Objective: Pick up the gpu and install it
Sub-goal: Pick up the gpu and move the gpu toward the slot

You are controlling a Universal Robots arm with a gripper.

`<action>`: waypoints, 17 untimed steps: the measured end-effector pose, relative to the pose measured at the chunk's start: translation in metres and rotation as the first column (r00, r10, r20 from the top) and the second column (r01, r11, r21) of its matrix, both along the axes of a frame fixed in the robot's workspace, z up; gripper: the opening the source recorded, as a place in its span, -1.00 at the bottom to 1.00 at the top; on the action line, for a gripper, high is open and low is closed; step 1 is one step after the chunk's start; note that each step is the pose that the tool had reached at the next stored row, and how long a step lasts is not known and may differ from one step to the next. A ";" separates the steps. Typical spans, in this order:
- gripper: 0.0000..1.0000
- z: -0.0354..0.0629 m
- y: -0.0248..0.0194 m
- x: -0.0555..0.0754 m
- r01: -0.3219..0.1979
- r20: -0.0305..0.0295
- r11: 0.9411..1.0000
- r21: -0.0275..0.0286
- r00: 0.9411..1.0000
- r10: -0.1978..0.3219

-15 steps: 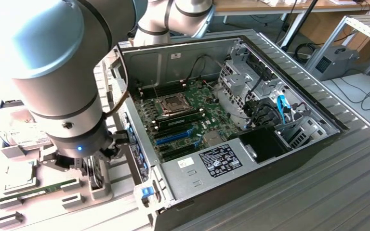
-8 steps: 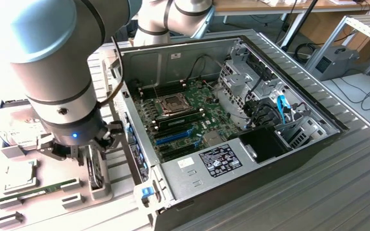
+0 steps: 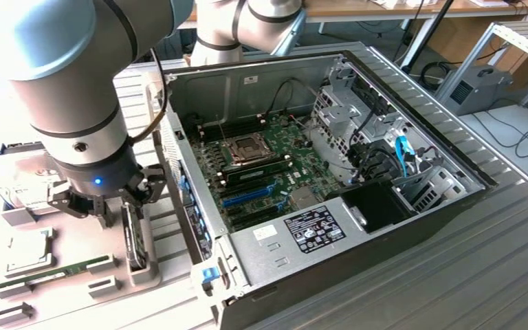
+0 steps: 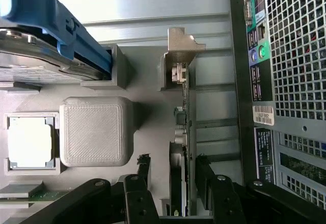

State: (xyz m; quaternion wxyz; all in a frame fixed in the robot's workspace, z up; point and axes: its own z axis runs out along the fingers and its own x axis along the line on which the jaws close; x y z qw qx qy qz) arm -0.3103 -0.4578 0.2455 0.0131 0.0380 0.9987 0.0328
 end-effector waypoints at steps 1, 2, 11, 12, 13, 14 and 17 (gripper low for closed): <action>-0.04 -0.0004 0.0000 0.000 0.000 0.000 1.000 0.000 1.000 0.000; -0.04 -0.0009 0.0000 -0.001 0.000 0.000 1.000 0.000 1.000 0.000; -0.33 -0.0011 0.0000 -0.001 0.000 0.000 1.000 0.000 1.000 0.000; -0.33 -0.0010 0.0000 -0.001 0.000 0.000 1.000 0.000 1.000 0.000; -0.44 -0.0010 0.0001 -0.001 0.000 0.000 1.000 0.000 1.000 0.000; -0.48 -0.0010 0.0001 -0.001 0.000 0.000 1.000 0.000 1.000 0.000; -0.48 -0.0010 0.0000 -0.001 0.000 0.000 1.000 0.000 1.000 0.000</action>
